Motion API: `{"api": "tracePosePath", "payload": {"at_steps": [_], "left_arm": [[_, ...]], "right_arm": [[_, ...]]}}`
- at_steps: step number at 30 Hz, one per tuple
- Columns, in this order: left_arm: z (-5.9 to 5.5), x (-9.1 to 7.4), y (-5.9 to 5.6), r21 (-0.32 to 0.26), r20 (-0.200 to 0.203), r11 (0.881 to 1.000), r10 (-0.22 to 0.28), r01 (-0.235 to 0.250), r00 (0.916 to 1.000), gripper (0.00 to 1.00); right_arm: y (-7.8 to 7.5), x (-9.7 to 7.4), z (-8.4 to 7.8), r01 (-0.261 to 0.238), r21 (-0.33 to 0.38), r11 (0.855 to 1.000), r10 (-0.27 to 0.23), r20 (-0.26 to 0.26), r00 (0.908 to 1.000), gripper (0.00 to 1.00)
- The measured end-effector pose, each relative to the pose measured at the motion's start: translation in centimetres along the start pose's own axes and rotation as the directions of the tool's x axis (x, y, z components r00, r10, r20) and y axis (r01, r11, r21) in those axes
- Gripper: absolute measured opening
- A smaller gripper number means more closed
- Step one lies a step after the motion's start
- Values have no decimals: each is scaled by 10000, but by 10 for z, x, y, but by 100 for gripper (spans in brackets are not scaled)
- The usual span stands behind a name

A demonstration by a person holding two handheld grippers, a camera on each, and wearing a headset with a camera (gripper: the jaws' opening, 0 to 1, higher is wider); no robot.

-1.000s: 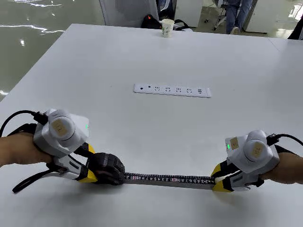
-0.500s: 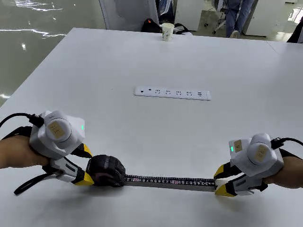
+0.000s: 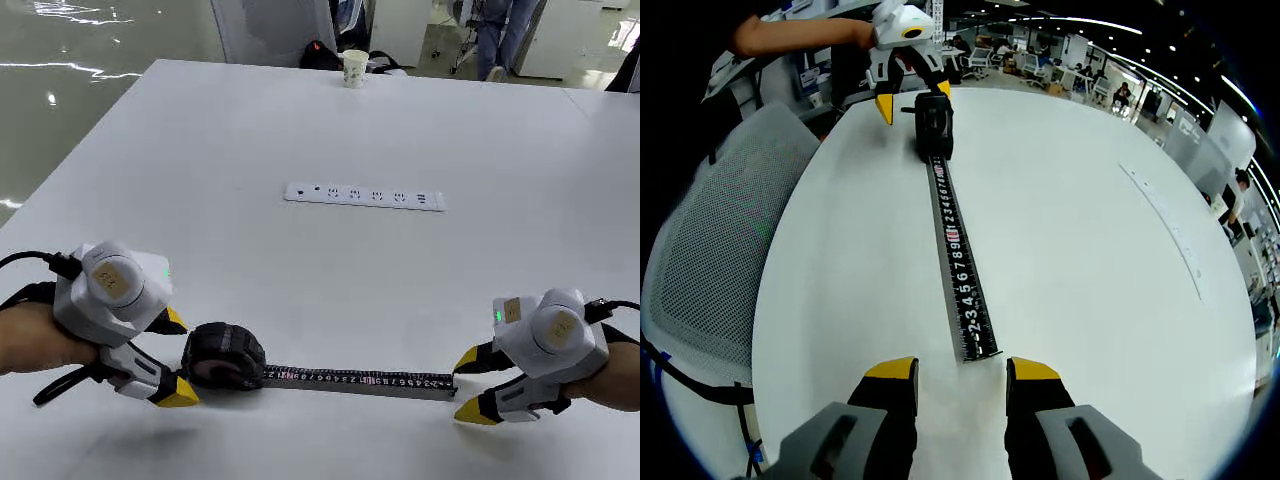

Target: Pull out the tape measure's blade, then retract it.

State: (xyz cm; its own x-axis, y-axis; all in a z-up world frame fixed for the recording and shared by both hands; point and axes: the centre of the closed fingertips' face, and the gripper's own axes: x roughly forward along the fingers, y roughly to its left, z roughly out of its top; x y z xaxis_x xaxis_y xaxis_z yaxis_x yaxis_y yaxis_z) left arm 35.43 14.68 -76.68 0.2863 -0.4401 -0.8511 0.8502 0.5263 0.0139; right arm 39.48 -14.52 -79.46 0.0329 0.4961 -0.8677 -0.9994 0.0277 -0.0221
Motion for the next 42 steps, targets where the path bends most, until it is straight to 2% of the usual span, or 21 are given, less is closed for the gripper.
{"api": "tracePosePath", "payload": {"at_steps": [7, 19, 30, 38, 42], "left_arm": [[-2, -2, -4, -580, 310, 9982, 193, -175, 9993, 58], [-8, -1, -25, -1405, 653, 9897, 372, -278, 9972, 65], [-3, -3, -41, -1990, 1153, 9790, 687, -448, 9909, 69], [2, -8, -50, -2444, 1632, 9672, 1111, -690, 9803, 72], [7, -10, -55, -2944, 2139, 9522, 1487, -814, 9655, 74]], "right_arm": [[5, -3, 1, 271, 417, 9988, -277, 151, 9995, 37], [19, -8, 2, 613, 1141, 9916, -673, 502, 9965, 48], [31, -13, 6, 904, 1658, 9820, -1071, 947, 9897, 55], [41, -13, 11, 1025, 2138, 9715, -1317, 1272, 9831, 61], [45, -14, 16, 1172, 2418, 9632, -1558, 1471, 9768, 65]]}}
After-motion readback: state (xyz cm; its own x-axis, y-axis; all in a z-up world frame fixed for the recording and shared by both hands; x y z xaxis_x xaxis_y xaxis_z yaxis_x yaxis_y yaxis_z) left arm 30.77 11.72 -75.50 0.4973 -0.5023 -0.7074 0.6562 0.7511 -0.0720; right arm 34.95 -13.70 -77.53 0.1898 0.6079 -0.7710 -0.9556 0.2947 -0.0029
